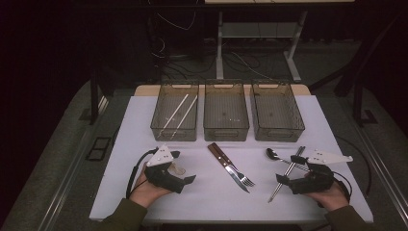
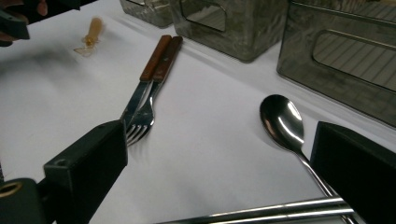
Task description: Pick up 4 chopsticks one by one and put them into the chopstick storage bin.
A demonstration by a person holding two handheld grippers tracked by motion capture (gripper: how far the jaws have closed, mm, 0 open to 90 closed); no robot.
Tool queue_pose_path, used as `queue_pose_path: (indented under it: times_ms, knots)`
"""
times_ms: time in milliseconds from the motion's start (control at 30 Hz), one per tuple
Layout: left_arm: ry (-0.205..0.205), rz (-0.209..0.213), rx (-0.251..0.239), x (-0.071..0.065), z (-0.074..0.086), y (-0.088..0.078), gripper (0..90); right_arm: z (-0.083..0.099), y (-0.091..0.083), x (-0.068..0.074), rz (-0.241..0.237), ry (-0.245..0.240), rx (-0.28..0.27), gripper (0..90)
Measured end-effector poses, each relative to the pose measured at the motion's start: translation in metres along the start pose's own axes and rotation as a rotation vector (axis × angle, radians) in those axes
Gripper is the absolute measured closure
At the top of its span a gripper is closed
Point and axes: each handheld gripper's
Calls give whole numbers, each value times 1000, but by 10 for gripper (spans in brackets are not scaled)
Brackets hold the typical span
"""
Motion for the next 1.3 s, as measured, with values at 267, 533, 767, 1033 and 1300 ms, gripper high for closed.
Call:
queue_pose_path:
  times_ms: [267,533,767,1033,1300]
  knots:
    - [6,-2,34,-3,4,2,0,0,-5,-7,61,13,49,153]
    - [-13,4,25,-2,6,4,0,-3,-8,-25,159,52,107,473]
    - [-13,2,35,0,7,5,1,-6,-8,-58,263,122,157,740]
    - [-27,1,49,2,9,6,0,-6,-3,-92,331,199,191,899]
    - [-29,1,56,4,9,6,0,-5,11,-110,366,226,240,900]
Point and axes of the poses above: each handheld gripper's, and its own axes: y roughly forward along the jaws, z roughly out of its underside, x roughly to its left, and after that the axes turned 3 degrees about z, right-handed
